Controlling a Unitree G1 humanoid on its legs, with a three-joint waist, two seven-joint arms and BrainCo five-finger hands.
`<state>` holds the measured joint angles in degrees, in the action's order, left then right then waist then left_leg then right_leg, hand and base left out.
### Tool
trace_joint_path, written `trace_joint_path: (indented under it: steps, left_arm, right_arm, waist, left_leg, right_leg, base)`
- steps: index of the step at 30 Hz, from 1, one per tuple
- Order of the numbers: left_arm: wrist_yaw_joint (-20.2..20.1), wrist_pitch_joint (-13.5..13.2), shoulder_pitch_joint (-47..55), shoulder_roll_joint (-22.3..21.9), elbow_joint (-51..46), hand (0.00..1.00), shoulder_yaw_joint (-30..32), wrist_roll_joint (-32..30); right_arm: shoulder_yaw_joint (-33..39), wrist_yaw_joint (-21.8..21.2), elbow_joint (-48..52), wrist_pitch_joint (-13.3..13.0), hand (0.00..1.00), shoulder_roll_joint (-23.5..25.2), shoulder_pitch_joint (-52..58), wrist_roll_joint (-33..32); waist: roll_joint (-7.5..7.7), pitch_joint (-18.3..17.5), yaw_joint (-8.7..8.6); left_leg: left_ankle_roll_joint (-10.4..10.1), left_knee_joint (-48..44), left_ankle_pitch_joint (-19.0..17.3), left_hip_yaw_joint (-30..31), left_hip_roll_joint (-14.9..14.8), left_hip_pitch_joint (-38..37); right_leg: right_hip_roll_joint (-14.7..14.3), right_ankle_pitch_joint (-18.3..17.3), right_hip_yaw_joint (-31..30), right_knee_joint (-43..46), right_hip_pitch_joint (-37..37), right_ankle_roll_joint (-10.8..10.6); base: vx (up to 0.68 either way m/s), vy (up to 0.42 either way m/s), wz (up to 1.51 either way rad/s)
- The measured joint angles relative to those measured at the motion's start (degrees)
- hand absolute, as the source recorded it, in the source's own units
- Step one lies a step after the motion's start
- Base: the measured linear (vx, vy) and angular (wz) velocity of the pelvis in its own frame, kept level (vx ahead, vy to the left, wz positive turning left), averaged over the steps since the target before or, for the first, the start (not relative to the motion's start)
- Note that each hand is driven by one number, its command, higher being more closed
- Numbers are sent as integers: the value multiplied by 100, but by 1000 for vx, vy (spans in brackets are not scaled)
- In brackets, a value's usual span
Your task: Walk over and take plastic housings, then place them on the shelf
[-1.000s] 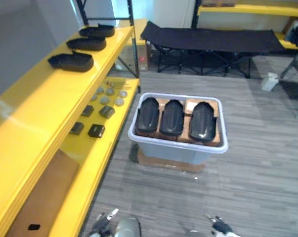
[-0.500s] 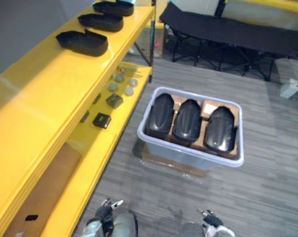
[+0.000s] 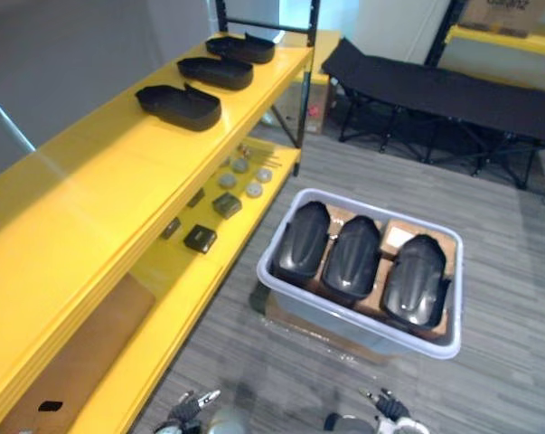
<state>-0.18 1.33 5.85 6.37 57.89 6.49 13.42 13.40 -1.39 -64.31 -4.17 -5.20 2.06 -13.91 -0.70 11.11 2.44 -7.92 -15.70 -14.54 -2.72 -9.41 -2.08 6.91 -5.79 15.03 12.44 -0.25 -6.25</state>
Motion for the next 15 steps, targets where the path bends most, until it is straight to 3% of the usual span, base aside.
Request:
trace_joint_path:
  steps: [3, 4, 7, 9, 10, 11, 12, 13, 15]
  left_arm:
    - [3, -91, 3, 68, 136, 0, 47, 9]
    - [8, -148, 9, 76, 160, 0, 142, 16]
    - [8, -256, 41, 18, 153, 0, 240, 32]
    - [12, -262, 41, -1, 144, 0, 246, 30]
    - [28, -263, 39, 19, 128, 0, 247, 23]
    - [105, -266, 56, -27, 69, 0, 240, 8]
    - [136, -266, 64, -69, 36, 0, 223, 4]
    - [133, -265, 61, -106, 24, 0, 212, -11]
    - [98, -267, -41, -6, -47, 0, 145, -310]
  right_arm:
    - [3, 1, -15, 0, 0, 4, 95, -1]
    - [12, -4, -36, 0, 0, 2, 176, 2]
    - [16, -11, -197, 10, 0, -32, 293, 14]
    - [42, 37, -277, 52, 0, -64, 312, 0]
    - [59, 116, -281, 56, 0, -41, 305, -72]
    - [221, 370, -284, 55, 0, -54, 328, -383]
    - [403, 520, -284, 52, 0, -74, 304, -525]
    - [517, 594, -275, 43, 0, -90, 298, -603]
    - [879, 783, -278, 50, 0, 16, 341, -804]
  waist:
    - [159, -14, -7]
    - [210, -1, -14]
    - [149, 44, -3]
    - [125, 119, 20]
    - [177, 146, 31]
    - [99, 117, 10]
    - [2, 137, 0]
    - [-74, 148, -4]
    - [91, 142, -26]
  left_leg:
    - [-61, -175, 138, -190, 30, 99]
    - [-76, -617, 167, -273, 22, 310]
    - [-190, -1958, 338, -245, -144, 856]
    - [-267, -2941, 775, -158, -248, 1227]
    - [-221, -2862, 439, -90, -148, 1210]
    - [-114, -1888, 144, -72, -3, 1110]
    - [-47, -987, 359, -80, 66, 948]
    - [170, -590, 430, -135, 92, 890]
    - [229, -103, 477, -445, 294, 713]
  right_leg:
    - [-17, 41, -140, -113, -76, 60]
    - [-37, 59, -181, -174, -62, 79]
    - [-174, 117, -346, -455, 156, 148]
    - [-220, 188, -563, -667, 413, 247]
    - [-192, 223, -664, -720, 485, 257]
    - [-179, 264, -809, -715, 428, 193]
    - [-208, 261, -905, -694, 343, 172]
    - [-263, 195, -986, -661, 301, 160]
    - [-60, 218, -1202, -620, 88, 40]
  base:
    - [19, -20, -27]
    - [-2, -42, -19]
    - [4, -41, -31]
    - [13, 28, -49]
    - [37, 90, -55]
    - [18, 104, -69]
    - [-15, 129, -68]
    - [-29, 154, -64]
    - [2, 134, -45]
